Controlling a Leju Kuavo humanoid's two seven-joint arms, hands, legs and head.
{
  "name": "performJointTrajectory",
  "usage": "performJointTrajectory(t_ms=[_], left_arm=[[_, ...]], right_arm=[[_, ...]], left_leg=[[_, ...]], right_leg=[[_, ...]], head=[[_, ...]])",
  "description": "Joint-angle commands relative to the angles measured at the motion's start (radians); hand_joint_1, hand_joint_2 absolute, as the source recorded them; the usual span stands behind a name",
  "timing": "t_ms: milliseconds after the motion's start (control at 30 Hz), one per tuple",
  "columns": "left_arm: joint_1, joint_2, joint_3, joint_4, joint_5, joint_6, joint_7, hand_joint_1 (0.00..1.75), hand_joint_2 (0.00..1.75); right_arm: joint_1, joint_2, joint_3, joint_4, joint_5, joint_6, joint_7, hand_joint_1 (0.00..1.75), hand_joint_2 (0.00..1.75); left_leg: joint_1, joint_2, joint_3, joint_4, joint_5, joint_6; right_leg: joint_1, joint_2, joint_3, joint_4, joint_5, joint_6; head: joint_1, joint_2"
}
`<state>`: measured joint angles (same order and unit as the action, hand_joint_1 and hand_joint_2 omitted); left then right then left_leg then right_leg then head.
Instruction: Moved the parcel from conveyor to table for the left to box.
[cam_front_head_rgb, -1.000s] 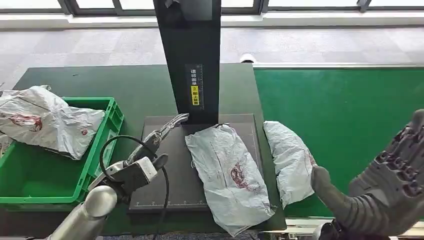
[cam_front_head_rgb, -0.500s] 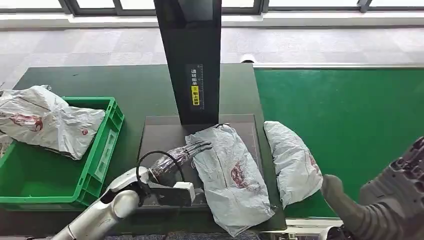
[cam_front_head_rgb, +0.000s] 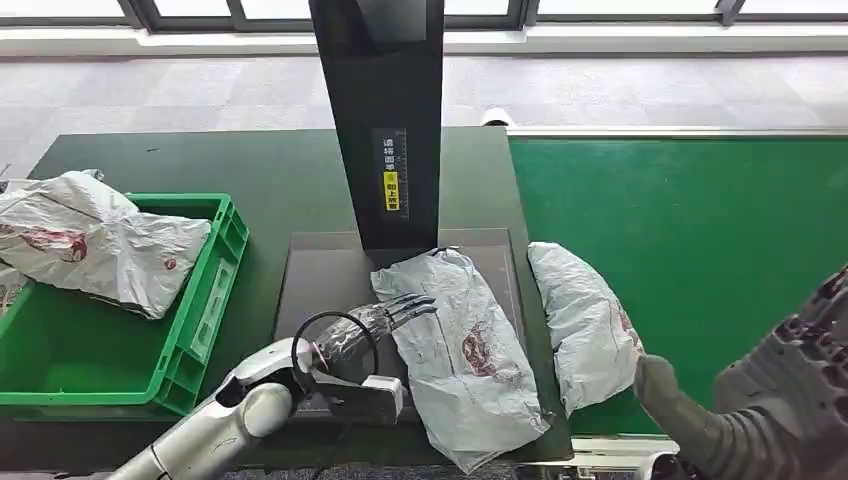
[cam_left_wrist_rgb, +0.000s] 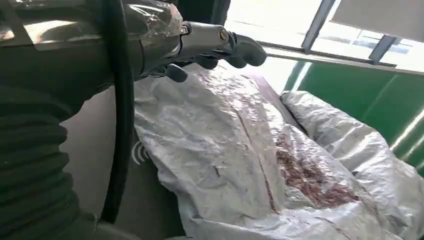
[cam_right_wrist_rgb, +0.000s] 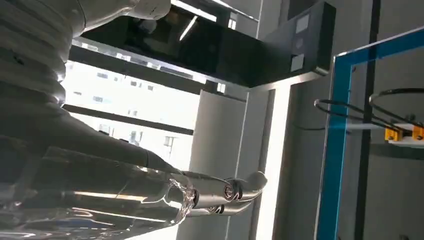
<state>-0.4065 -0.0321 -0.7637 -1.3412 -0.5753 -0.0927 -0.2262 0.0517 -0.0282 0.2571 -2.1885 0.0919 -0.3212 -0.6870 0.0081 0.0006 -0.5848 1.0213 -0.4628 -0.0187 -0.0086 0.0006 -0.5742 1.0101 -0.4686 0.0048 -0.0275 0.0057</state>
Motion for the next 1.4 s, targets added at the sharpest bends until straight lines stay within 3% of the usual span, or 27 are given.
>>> performJointTrajectory(t_ms=[33,233,400,633,800,833,867,1400], left_arm=[[-0.095,-0.011,-0.205,0.144,-0.032,-0.016,-0.054,0.00,1.75],[-0.151,-0.023,-0.309,0.196,0.021,-0.141,-0.078,0.00,1.75],[-0.152,-0.024,-0.312,0.198,0.022,-0.141,-0.079,0.00,1.75],[-0.195,-0.040,-0.394,0.262,0.069,-0.250,-0.101,0.00,1.75],[-0.136,-0.042,-0.425,0.246,0.059,-0.246,-0.042,0.00,1.75],[-0.137,-0.041,-0.428,0.250,0.059,-0.240,-0.042,0.77,1.75],[-0.140,-0.041,-0.426,0.257,0.063,-0.225,-0.042,1.75,1.75],[-0.144,-0.039,-0.424,0.257,0.063,-0.225,-0.042,1.75,1.75]], right_arm=[[-0.067,-0.017,0.061,0.042,-0.005,0.009,0.020,0.00,1.75],[-0.110,0.028,0.061,0.021,0.014,0.035,0.074,0.00,1.75],[-0.106,0.028,0.060,0.023,0.015,0.035,0.074,0.00,1.75],[-0.092,0.042,0.061,0.026,0.017,0.055,0.066,0.00,1.75],[-0.068,0.040,0.059,0.015,0.009,0.068,0.060,0.00,1.75],[-0.068,0.042,0.058,0.015,0.008,0.069,0.059,0.00,1.75],[-0.067,0.049,0.053,0.014,0.009,0.072,0.058,0.00,1.75],[-0.067,0.049,0.053,0.013,0.009,0.072,0.058,0.00,1.75]], left_leg=[[0.000,-0.001,0.001,-0.001,0.001,0.001],[0.000,-0.001,0.000,-0.001,0.001,0.000],[0.000,0.000,0.001,-0.001,0.001,0.000],[0.000,0.000,0.002,-0.002,0.001,0.000],[0.000,0.000,0.002,-0.002,0.000,0.000],[-0.001,0.000,0.003,-0.002,0.000,0.000],[0.000,0.000,0.002,-0.002,0.000,0.000],[0.000,0.000,0.002,-0.001,0.000,0.000]], right_leg=[[0.000,-0.001,0.001,-0.002,0.001,0.000],[0.000,0.000,0.000,-0.001,0.001,0.000],[0.000,0.000,0.001,-0.001,0.001,0.000],[0.000,0.000,0.002,-0.003,0.001,0.000],[0.000,0.000,0.003,-0.002,0.001,0.000],[-0.001,0.000,0.003,-0.002,0.000,0.000],[0.000,0.000,0.002,-0.002,0.001,0.000],[0.000,0.000,0.002,-0.001,0.001,0.000]], head=[[0.000,0.000],[0.000,0.000],[0.000,0.000],[0.000,0.000],[0.000,0.000],[0.000,0.000],[0.000,0.000],[0.000,0.000]])
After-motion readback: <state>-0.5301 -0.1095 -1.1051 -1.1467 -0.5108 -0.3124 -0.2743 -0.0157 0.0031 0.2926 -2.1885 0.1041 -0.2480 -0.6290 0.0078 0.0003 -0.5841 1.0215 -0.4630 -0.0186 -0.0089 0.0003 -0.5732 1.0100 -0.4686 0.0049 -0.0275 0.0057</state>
